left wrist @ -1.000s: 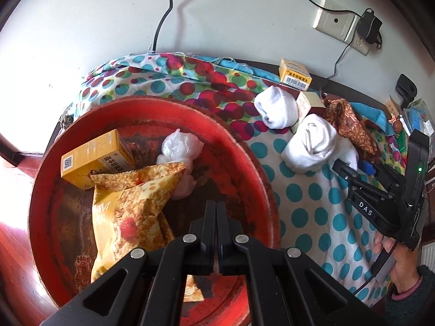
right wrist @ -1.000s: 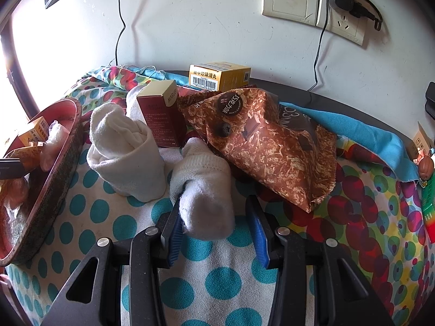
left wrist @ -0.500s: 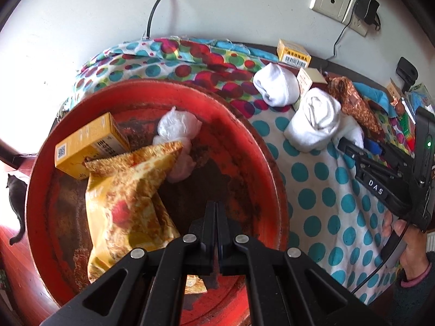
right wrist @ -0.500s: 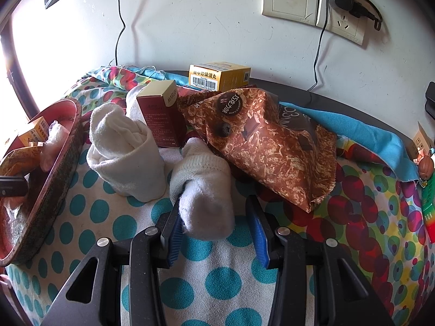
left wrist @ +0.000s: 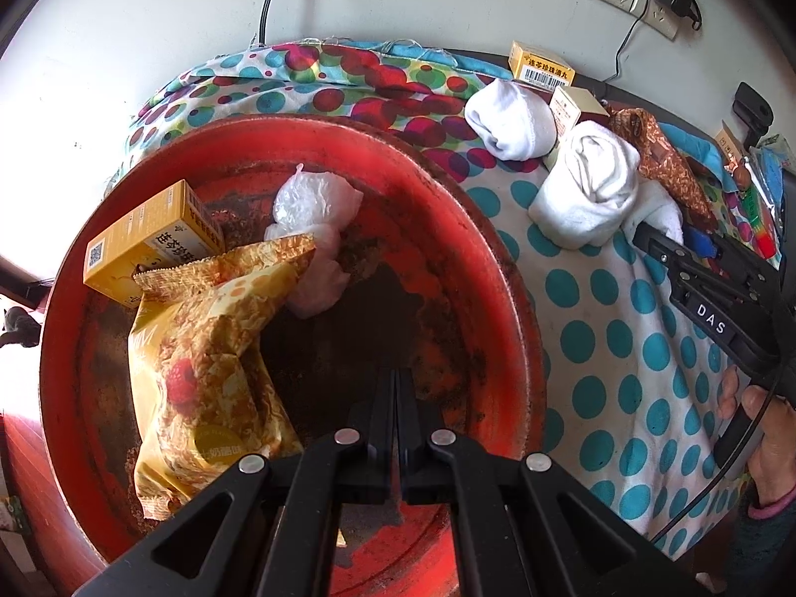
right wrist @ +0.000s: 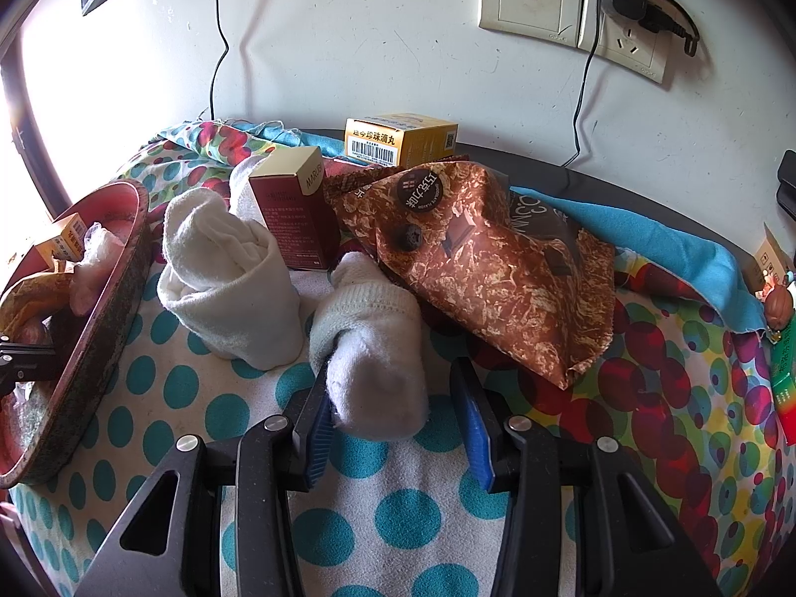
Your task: Organize objects
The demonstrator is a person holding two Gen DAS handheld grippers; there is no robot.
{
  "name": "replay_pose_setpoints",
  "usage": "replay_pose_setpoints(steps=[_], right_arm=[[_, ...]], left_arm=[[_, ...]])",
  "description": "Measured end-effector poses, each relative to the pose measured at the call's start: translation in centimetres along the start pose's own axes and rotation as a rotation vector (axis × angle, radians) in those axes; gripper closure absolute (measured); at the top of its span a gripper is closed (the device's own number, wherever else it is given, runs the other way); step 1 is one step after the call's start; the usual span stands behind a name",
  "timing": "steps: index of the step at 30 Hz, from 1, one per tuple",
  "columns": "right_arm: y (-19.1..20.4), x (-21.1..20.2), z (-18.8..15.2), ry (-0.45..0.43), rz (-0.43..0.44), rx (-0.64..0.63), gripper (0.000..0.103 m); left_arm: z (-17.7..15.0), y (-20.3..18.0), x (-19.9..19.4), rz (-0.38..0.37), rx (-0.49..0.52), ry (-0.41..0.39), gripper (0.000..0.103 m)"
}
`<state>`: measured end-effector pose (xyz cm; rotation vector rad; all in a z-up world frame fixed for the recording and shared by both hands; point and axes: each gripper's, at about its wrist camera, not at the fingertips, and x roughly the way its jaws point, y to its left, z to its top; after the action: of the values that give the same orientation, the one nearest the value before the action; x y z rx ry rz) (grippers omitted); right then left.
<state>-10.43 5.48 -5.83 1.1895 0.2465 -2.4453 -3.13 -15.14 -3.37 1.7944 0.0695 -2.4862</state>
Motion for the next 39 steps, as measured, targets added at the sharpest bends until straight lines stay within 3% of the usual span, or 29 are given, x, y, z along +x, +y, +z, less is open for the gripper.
replay_pose_setpoints(steps=[5,13,16,20,25,33,39], right_arm=[[0.0,0.0,0.1,0.001,0.001,-0.001,0.06],[-0.1,0.0,0.0,0.001,0.001,-0.002,0.06],[-0.2,0.1,0.0,0.0,0.004,0.0,0.062],[0.0,-0.2,-0.1,-0.011,0.009,-0.015,0.075],[0.2,-1.0,-0.1,-0.05,-0.018,-0.023,0.076],[-0.4,-2.2,-0.5,-0.078,0.033,0.039,0.078],[0.5,-5.2,-0.3,-0.119,0.063,0.036,0.078]], left_arm=[[0.0,-0.1,0.2,0.018,0.003,0.02,0.096],[0.0,-0.3,-1.2,0.048,0.021,-0.017,0.07],[0.1,0.1,-2.0,0.048,0.009,-0.031,0.07],[0.0,0.9,-3.1,0.029,-0.007,-0.05,0.07],[0.1,1.9,-5.3,0.019,-0.053,-0.084,0.07],[-0.3,5.0,-8.6,0.008,-0.137,-0.153,0.068],[-0.6,7.1,-9.2,0.0,-0.205,-0.156,0.067]])
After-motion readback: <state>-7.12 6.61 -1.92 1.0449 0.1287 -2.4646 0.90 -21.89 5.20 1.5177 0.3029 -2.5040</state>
